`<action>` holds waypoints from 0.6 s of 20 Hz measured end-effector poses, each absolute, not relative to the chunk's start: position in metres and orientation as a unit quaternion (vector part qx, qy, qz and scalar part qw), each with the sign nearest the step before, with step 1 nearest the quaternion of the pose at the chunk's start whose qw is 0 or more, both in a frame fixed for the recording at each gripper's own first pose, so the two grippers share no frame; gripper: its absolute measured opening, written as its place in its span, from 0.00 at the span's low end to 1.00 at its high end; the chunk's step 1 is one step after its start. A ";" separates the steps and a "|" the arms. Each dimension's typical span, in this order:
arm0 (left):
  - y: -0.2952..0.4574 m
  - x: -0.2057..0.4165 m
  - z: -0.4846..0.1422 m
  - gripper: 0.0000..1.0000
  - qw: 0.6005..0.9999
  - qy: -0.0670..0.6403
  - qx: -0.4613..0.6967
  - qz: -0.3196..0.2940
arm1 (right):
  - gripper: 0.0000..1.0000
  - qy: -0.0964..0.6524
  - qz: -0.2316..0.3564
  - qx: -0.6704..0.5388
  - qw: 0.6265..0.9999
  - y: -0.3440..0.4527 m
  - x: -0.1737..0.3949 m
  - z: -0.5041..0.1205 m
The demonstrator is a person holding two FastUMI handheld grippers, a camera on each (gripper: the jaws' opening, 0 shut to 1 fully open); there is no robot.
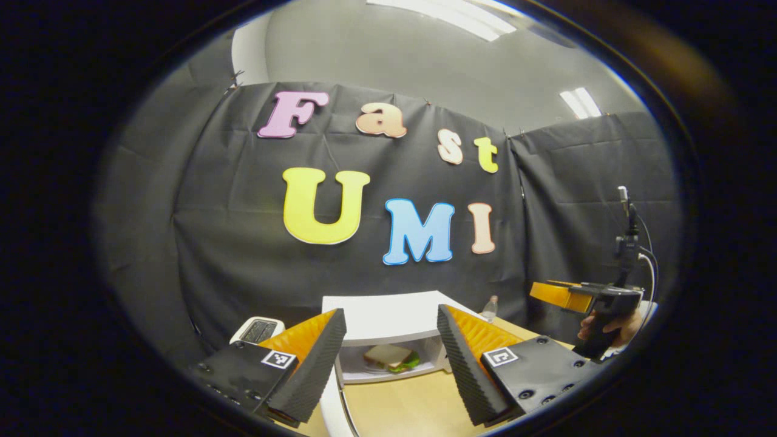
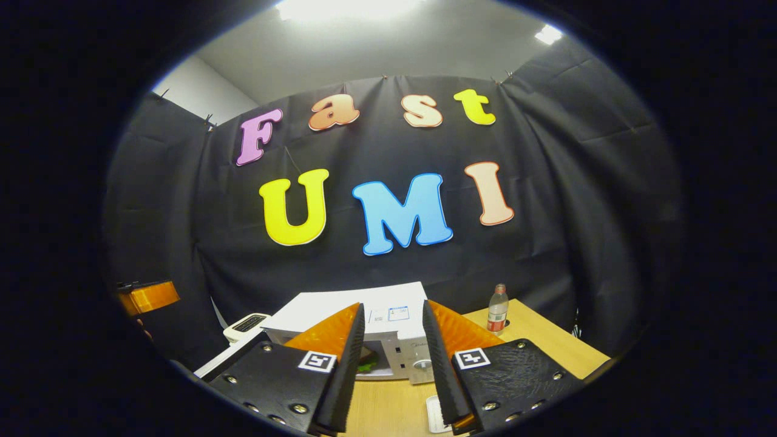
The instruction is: Open the microwave oven with the left hand, put the food in, and close the microwave oven.
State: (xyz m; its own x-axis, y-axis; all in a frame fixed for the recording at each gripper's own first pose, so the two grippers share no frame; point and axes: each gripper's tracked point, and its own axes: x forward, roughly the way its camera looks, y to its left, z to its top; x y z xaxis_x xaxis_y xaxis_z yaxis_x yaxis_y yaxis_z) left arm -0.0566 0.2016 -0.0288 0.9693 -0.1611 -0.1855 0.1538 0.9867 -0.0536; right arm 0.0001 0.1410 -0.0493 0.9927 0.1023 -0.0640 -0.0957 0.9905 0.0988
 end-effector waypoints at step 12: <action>0.228 -0.092 -0.031 0.96 0.994 0.101 -0.013 -0.031 | 0.86 0.007 0.060 0.015 0.998 0.132 -0.012 -0.021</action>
State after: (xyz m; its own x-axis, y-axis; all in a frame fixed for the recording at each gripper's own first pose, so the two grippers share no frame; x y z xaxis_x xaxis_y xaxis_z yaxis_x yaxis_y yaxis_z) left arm -0.0920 0.2281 -0.0307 0.9779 -0.0638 -0.1993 0.0587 0.9978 -0.0312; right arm -0.0122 0.1323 -0.0211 0.9927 0.1202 -0.0113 -0.1198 0.9923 0.0315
